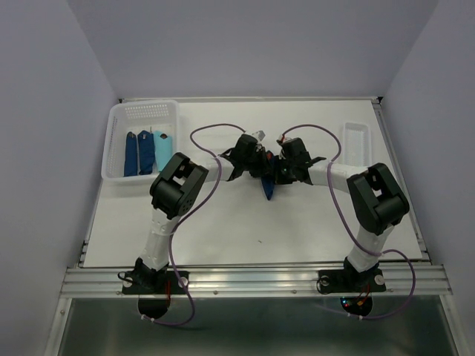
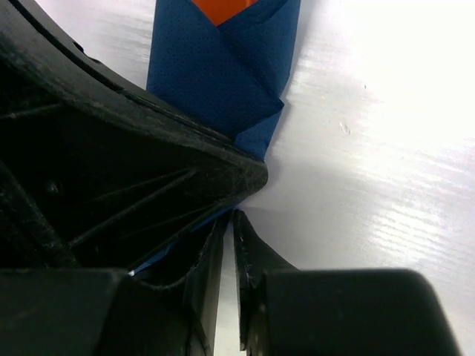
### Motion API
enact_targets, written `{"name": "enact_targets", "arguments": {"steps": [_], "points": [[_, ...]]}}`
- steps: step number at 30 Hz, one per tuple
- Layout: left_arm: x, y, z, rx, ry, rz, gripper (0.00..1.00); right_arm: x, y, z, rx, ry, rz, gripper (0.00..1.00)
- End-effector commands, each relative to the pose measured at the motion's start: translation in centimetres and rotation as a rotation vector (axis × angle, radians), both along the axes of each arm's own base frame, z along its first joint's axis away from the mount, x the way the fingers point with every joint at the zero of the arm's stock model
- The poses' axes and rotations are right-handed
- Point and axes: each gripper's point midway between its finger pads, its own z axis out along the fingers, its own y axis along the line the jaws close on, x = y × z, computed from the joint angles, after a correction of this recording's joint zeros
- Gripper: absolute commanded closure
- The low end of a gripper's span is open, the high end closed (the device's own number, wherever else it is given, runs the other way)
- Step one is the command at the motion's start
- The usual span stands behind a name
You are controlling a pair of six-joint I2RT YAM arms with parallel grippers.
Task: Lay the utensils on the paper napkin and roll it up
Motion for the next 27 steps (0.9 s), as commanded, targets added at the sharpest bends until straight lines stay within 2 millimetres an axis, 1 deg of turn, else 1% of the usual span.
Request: {"name": "enact_targets", "arguments": {"steps": [1, 2, 3, 4, 5, 9, 10, 11, 12, 14, 16, 21, 26, 27], "points": [[-1.5, 1.4, -1.2, 0.071, 0.017, -0.015, 1.0, 0.3, -1.4, 2.5, -0.049, -0.049, -0.066, 0.81], [-1.8, 1.6, -1.6, 0.079, 0.024, -0.012, 1.0, 0.3, -1.4, 3.3, -0.041, -0.064, -0.075, 0.8], [-1.9, 1.6, -1.7, 0.082, 0.026, -0.013, 1.0, 0.7, -2.1, 3.9, -0.057, -0.089, -0.11, 0.78], [-1.9, 1.7, -1.7, 0.082, 0.028, -0.013, 1.0, 0.7, -2.1, 4.7, -0.049, -0.105, -0.115, 0.78], [-2.0, 1.7, -1.8, 0.084, 0.03, -0.014, 1.0, 0.6, -2.1, 5.9, -0.032, -0.131, -0.115, 0.78], [-2.0, 1.8, -1.9, 0.084, 0.03, -0.013, 1.0, 0.4, -1.6, 8.4, 0.023, -0.162, -0.104, 0.78], [-2.0, 1.9, -1.9, 0.086, 0.031, -0.011, 1.0, -0.2, -0.6, 8.7, 0.028, -0.165, -0.077, 0.78], [-2.0, 1.8, -1.9, 0.085, 0.03, -0.011, 1.0, -0.4, -0.1, 9.0, 0.033, -0.168, -0.065, 0.78], [-2.1, 1.9, -2.0, 0.087, 0.032, -0.011, 1.0, -1.2, 1.2, 9.2, 0.061, -0.158, -0.017, 0.78], [-2.1, 1.8, -2.0, 0.087, 0.032, -0.013, 1.0, -1.6, 2.0, 9.0, 0.075, -0.143, 0.009, 0.79], [-2.1, 1.9, -2.1, 0.088, 0.035, -0.013, 1.0, -2.4, 3.2, 8.8, 0.097, -0.127, 0.048, 0.79], [-2.1, 1.8, -2.0, 0.082, 0.036, -0.014, 1.0, -3.3, 4.5, 7.8, 0.121, -0.095, 0.093, 0.8], [-2.1, 1.8, -2.0, 0.083, 0.035, -0.017, 1.0, -3.0, 3.4, 5.9, 0.062, -0.081, 0.042, 0.8], [-2.1, 1.8, -1.9, 0.082, 0.034, -0.017, 1.0, -2.9, 3.3, 5.2, 0.048, -0.07, 0.032, 0.8]]}}
